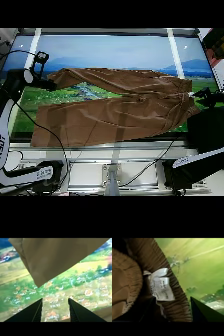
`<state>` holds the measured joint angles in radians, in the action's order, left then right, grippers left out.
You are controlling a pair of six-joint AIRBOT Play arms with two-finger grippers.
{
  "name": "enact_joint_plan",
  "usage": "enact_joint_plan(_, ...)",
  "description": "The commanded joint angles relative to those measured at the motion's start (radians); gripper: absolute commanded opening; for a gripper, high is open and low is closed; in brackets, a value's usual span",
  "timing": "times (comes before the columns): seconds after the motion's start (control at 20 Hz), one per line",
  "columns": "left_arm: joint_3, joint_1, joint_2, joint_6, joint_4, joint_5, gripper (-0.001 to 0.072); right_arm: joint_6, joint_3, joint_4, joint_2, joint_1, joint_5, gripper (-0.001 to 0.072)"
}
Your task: Fold the clothes and pants, and hang the long-sleeved shirts on hangers.
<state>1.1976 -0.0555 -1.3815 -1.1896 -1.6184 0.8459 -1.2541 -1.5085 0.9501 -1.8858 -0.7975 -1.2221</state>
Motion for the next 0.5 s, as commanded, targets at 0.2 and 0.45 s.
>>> enact_joint_plan(0.2, 0.001, 0.013, 0.000, 0.000, 0.034, -0.001, 0.0347, 0.142, -0.039, -0.073, -0.074, 0.019, -0.259, 0.0521)
enact_joint_plan(0.45, 0.001, 0.013, 0.000, 0.000, 0.034, -0.001, 0.0347, 0.175, -0.039, -0.304, -0.074, 0.019, -0.299, 0.0521)
